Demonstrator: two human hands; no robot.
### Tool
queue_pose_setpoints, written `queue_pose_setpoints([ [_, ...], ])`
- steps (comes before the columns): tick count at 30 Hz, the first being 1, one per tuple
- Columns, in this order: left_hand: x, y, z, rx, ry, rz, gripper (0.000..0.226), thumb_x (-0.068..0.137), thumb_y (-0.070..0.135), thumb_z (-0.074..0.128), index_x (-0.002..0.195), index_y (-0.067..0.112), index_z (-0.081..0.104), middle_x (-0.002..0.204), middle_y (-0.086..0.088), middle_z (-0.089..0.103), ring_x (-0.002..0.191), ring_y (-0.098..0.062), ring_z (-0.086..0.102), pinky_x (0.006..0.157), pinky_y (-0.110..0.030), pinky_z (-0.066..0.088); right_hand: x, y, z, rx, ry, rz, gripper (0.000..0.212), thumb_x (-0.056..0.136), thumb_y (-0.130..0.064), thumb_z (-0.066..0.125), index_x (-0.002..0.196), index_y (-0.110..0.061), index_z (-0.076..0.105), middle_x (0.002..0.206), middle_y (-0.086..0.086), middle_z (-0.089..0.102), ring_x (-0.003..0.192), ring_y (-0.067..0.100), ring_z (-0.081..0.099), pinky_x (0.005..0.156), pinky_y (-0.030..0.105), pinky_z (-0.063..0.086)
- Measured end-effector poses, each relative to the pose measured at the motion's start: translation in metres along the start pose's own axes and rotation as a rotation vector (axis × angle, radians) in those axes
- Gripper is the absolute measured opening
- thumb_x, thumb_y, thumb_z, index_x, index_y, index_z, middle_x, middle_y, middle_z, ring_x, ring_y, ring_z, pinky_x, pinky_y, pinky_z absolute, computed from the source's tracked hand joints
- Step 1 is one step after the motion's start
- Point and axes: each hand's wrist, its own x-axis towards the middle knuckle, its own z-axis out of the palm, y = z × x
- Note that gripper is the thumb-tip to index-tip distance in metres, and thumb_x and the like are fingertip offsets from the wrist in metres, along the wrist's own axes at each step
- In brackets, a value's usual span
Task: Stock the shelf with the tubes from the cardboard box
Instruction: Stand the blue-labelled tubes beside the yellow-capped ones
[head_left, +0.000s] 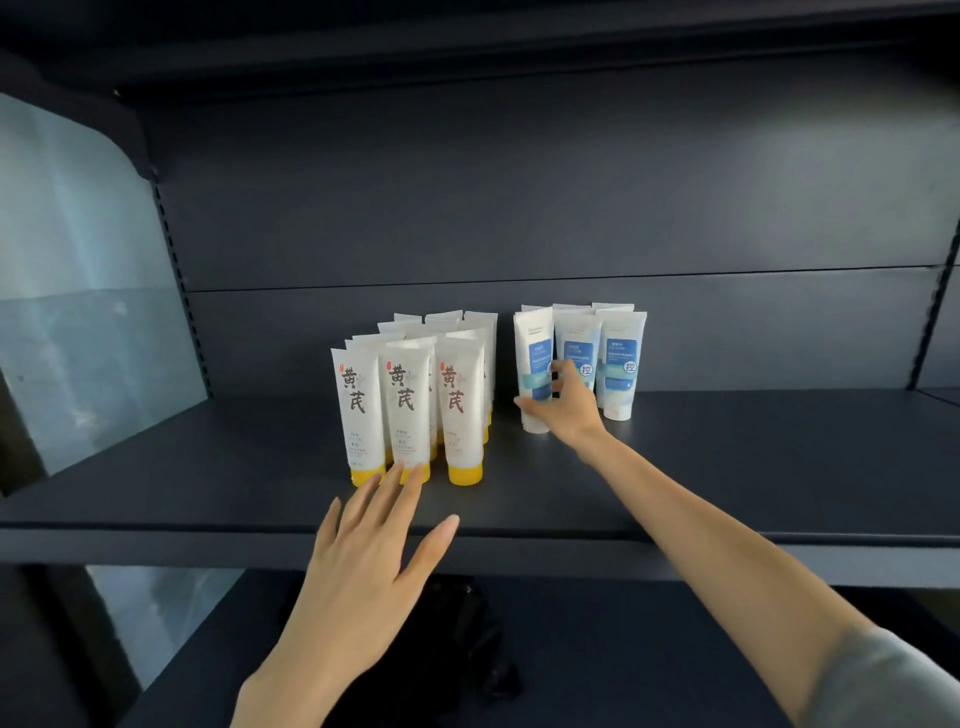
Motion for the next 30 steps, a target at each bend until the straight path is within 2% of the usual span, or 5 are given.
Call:
queue_pose_setpoints([
  [12, 0.0, -0.01, 0.003, -0.085, -0.008, -0.041, 0.094, 0.063, 0.081, -0.01, 0.146, 0.038, -0.001, 0.156, 0.018, 0.005, 0.14, 0.005, -0.002, 0.117, -0.031, 0.005, 0.007, 0.016, 0.015, -0.073, 0.043, 0.101, 0.057, 0.081, -0.018, 0.074, 0.124, -0.007, 0.039, 0.128, 0.01, 0.053, 0.12, 0.025, 0.051, 0.098, 0.04, 0.047],
  [16, 0.003, -0.008, 0.006, -0.093, -0.041, -0.007, 0.083, 0.063, 0.079, -0.009, 0.139, 0.043, -0.009, 0.156, 0.018, 0.004, 0.13, 0.011, -0.007, 0.117, -0.03, 0.004, 0.009, 0.016, 0.018, -0.072, 0.054, 0.134, 0.057, 0.08, -0.019, 0.074, 0.124, -0.006, 0.04, 0.128, 0.011, 0.052, 0.12, 0.024, 0.051, 0.096, 0.038, 0.046],
  [23, 0.005, -0.006, 0.004, -0.103, -0.018, 0.064, 0.094, 0.064, 0.078, -0.008, 0.147, 0.037, 0.002, 0.155, 0.02, 0.007, 0.13, 0.011, -0.006, 0.115, -0.028, 0.005, -0.005, 0.006, -0.012, -0.131, 0.073, 0.069, 0.052, 0.09, -0.03, 0.062, 0.13, -0.007, 0.039, 0.131, 0.006, 0.048, 0.119, 0.021, 0.049, 0.087, 0.028, 0.042],
  [28, 0.012, 0.005, 0.011, -0.118, 0.022, 0.188, 0.088, 0.071, 0.076, -0.006, 0.148, 0.037, 0.005, 0.153, 0.022, 0.0, 0.136, 0.007, -0.011, 0.117, -0.03, 0.002, -0.052, -0.01, -0.06, -0.477, 0.082, -0.081, 0.054, 0.097, -0.044, 0.043, 0.143, -0.018, 0.033, 0.145, -0.002, 0.04, 0.127, 0.02, 0.045, 0.093, 0.038, 0.041],
  [30, 0.014, 0.011, 0.017, -0.112, 0.026, 0.236, 0.092, 0.071, 0.078, -0.01, 0.149, 0.034, 0.009, 0.155, 0.018, 0.004, 0.141, 0.002, -0.007, 0.117, -0.032, 0.003, -0.08, -0.011, -0.079, -0.65, 0.083, -0.126, 0.059, 0.097, -0.048, 0.04, 0.148, -0.02, 0.026, 0.153, -0.001, 0.03, 0.138, 0.019, 0.033, 0.106, 0.041, 0.034],
])
